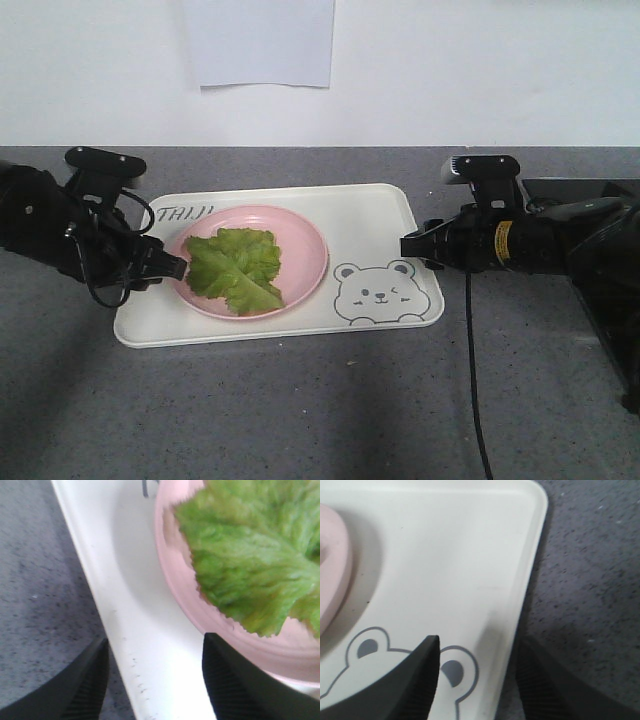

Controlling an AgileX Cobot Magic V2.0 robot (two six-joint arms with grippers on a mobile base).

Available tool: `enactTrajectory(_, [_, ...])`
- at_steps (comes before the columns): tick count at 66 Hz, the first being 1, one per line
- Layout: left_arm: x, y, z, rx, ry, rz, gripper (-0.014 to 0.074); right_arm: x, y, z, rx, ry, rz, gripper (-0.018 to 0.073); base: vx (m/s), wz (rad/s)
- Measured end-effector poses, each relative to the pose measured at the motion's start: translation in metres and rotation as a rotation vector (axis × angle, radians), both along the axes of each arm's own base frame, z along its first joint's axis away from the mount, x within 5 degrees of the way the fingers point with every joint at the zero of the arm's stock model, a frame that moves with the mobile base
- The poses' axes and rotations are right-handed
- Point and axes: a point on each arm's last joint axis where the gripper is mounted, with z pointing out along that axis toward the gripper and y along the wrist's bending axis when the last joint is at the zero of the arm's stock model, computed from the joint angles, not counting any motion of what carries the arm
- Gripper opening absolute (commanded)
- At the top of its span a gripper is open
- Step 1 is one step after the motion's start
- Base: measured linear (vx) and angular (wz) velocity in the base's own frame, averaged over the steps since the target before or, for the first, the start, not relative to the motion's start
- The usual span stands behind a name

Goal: Transfer vegetables to tray and serve

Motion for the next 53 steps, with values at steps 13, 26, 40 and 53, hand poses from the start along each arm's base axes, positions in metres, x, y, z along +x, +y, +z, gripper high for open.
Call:
enactTrajectory(13, [-0.005,0.003,0.014,0.009,-0.051,-0.001,0.0393,-0.001,-0.003,0.013,-0.032,-0.056,-0.004,0.0305,0.00,0.00])
enactTrajectory(26, [-0.010,0.004,0.028,-0.006,-0.103,-0.001,0.0320,-0.013,-0.006,0.053,-0.045,-0.182,-0.002,0.0140,0.00,0.00])
enactTrajectory(40, [-0.020,0.007,0.051,-0.032,-0.186,-0.001,0.0078,-0.037,-0.010,0.106,-0.042,-0.345,0.006,-0.0011,0.00,0.00])
enactTrajectory(53, [-0.039,0.012,0.085,-0.069,-0.309,-0.001,-0.0008,-0.065,-0.013,0.148,-0.016,-0.472,0.025,-0.0004,0.00,0.00])
